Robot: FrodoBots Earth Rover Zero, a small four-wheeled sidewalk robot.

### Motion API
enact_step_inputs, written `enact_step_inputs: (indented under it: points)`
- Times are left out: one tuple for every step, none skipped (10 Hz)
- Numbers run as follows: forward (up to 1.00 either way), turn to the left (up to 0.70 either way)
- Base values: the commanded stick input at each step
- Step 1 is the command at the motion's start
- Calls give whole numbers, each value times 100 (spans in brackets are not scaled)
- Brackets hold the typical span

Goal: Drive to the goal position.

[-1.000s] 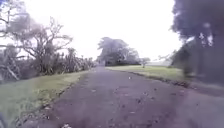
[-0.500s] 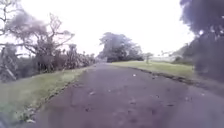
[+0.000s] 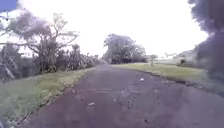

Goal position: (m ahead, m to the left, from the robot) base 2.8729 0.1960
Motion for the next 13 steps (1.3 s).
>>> enact_step_inputs:
  points:
    - [85, -1]
    - [85, 0]
    - [85, 0]
    - [85, 0]
    - [85, 0]
    - [85, 0]
    - [85, 0]
    - [85, -2]
    - [85, -6]
    - [85, -16]
    - [85, -26]
    - [85, -30]
    - [85, -6]
